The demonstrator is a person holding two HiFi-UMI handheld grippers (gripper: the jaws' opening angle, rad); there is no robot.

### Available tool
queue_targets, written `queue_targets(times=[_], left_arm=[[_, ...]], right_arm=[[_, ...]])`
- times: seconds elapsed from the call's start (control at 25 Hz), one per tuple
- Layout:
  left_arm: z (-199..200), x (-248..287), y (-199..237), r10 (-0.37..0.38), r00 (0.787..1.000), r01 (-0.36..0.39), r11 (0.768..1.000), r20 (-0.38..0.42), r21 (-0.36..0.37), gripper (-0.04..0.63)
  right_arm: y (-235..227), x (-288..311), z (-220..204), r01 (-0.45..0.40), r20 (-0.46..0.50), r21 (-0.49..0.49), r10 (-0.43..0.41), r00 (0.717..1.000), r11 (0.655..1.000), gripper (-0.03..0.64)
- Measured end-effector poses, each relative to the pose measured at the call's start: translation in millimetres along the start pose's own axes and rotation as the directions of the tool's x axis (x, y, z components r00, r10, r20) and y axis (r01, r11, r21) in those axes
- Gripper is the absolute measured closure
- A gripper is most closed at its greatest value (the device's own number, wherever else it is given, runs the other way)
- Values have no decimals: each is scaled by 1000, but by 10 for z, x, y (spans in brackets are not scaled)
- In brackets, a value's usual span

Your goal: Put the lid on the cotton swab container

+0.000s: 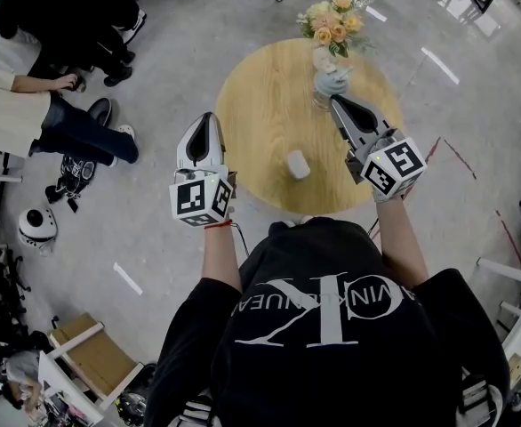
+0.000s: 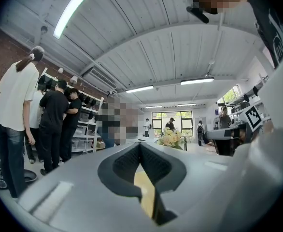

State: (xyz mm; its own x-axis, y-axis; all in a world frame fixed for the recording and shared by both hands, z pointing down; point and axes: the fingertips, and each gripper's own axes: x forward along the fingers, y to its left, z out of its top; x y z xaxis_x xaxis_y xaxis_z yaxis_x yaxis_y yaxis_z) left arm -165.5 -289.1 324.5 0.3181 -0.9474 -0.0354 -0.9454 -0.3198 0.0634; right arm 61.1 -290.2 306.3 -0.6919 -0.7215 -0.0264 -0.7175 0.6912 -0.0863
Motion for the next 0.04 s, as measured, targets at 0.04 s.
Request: queue_targets(times=[0.04], left_arm=[[-3, 2, -4, -1, 1000, 1, 1000, -1, 0, 584]], right_arm=[[-5, -4, -2, 1, 0, 3, -1, 1000, 1000, 598]])
